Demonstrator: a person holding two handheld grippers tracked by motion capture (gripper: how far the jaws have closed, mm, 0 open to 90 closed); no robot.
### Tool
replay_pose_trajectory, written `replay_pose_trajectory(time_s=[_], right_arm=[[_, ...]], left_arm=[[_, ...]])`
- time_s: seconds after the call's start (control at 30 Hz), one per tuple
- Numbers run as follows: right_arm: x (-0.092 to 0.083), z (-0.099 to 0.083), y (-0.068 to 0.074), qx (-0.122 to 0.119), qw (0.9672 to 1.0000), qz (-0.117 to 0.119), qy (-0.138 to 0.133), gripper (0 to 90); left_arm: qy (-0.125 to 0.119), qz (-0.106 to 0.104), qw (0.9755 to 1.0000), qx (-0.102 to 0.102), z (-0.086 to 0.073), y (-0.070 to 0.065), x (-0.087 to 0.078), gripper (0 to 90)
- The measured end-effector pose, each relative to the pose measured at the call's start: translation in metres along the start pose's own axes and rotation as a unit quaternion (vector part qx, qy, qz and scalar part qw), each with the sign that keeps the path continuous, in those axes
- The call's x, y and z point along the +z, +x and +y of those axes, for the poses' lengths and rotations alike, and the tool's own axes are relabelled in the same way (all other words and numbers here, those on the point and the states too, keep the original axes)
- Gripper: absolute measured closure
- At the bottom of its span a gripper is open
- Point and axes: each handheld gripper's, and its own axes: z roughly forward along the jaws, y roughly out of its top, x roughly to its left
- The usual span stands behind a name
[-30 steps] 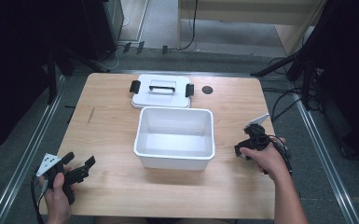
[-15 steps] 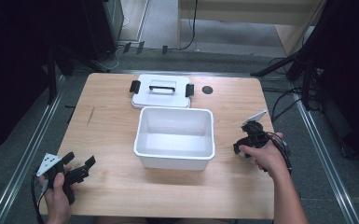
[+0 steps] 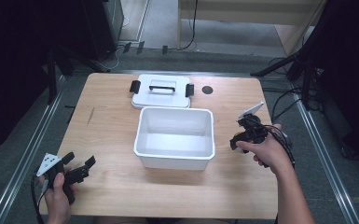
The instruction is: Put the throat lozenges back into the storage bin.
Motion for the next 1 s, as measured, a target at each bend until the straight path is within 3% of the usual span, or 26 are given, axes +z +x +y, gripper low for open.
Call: replay_pose_trajectory(time_s=[0.27, 0.43, 0.7, 1.0], right_arm=[[-0.023, 0.008, 0.013, -0.009, 1.0, 0.002, -0.003, 20.4], [-0.04, 0.014, 0.023, -0.002, 0.9999, 0.01, -0.012, 20.4], [-0.062, 0.023, 0.041, -0.019, 0.9996, 0.008, -0.021, 20.4], [-0.074, 0.031, 0.059, -0.03, 0.9991, 0.015, -0.027, 20.4]], left_arm=[[0.0, -0.001, 1.0, 0.002, 0.0, 0.0, 0.0, 6.4], [0.0, -0.001, 1.0, 0.002, 0.0, 0.0, 0.0, 6.4], [0.0, -0.001, 1.0, 0.002, 0.0, 0.0, 0.0, 6.4], [0.0, -0.001, 1.0, 0.002, 0.0, 0.0, 0.0, 6.4]])
